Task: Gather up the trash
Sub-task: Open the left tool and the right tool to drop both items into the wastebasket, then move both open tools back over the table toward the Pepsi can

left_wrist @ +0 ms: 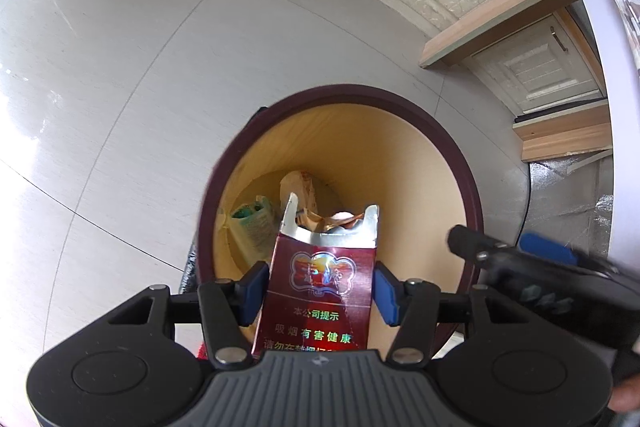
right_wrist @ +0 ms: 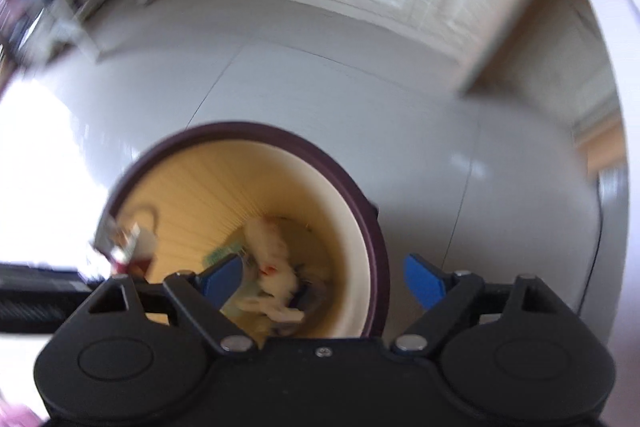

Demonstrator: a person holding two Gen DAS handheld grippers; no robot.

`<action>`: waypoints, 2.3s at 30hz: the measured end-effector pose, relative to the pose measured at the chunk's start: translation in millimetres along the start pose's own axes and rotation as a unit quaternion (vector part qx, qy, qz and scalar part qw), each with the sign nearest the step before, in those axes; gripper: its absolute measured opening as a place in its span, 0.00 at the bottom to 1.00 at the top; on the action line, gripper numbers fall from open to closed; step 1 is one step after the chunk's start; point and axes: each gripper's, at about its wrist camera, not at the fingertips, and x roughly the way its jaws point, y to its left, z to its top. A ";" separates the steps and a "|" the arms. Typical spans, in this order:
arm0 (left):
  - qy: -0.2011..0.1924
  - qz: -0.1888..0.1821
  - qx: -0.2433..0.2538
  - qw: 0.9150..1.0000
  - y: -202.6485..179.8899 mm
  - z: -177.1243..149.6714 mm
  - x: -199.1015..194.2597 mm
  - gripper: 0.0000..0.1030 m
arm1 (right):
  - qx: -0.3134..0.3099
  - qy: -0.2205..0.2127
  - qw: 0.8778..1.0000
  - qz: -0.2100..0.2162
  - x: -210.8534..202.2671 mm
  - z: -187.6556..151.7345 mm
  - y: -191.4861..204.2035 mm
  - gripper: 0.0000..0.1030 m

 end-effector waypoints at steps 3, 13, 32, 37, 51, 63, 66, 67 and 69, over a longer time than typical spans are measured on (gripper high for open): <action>0.008 0.004 0.005 1.000 -5.2 1.2 9.1 0.59 | 0.092 0.013 0.995 0.025 -5.6 -5.6 -18.7 0.85; 0.028 0.042 0.025 0.998 -1.1 -0.7 15.5 0.76 | 0.105 0.046 0.992 0.043 0.1 -24.2 -17.2 0.84; 0.023 0.085 0.069 0.994 7.9 0.5 2.3 0.92 | 0.099 0.064 0.993 0.014 -1.5 -40.4 -16.5 0.92; 0.015 0.092 0.076 0.993 10.0 -3.0 -5.5 1.00 | 0.099 0.062 0.993 0.010 -5.2 -43.2 -16.4 1.00; -0.042 0.097 0.109 0.988 19.8 -20.1 -69.6 1.00 | 0.092 0.018 0.995 -0.018 -56.9 -51.5 -1.7 1.00; -0.106 0.081 0.135 0.982 18.5 -53.0 -143.0 1.00 | 0.083 -0.064 0.994 -0.017 -145.3 -61.5 22.2 1.00; -0.131 0.074 0.140 0.979 15.2 -62.9 -163.9 1.00 | 0.072 -0.096 0.993 -0.016 -173.6 -66.3 28.8 1.00; -0.139 0.072 0.141 0.978 13.9 -65.9 -170.1 1.00 | 0.069 -0.107 0.992 -0.018 -183.0 -67.9 29.6 1.00; -0.156 0.070 0.143 0.975 10.6 -71.8 -183.3 1.00 | 0.063 -0.127 0.990 -0.024 -200.0 -71.6 30.6 1.00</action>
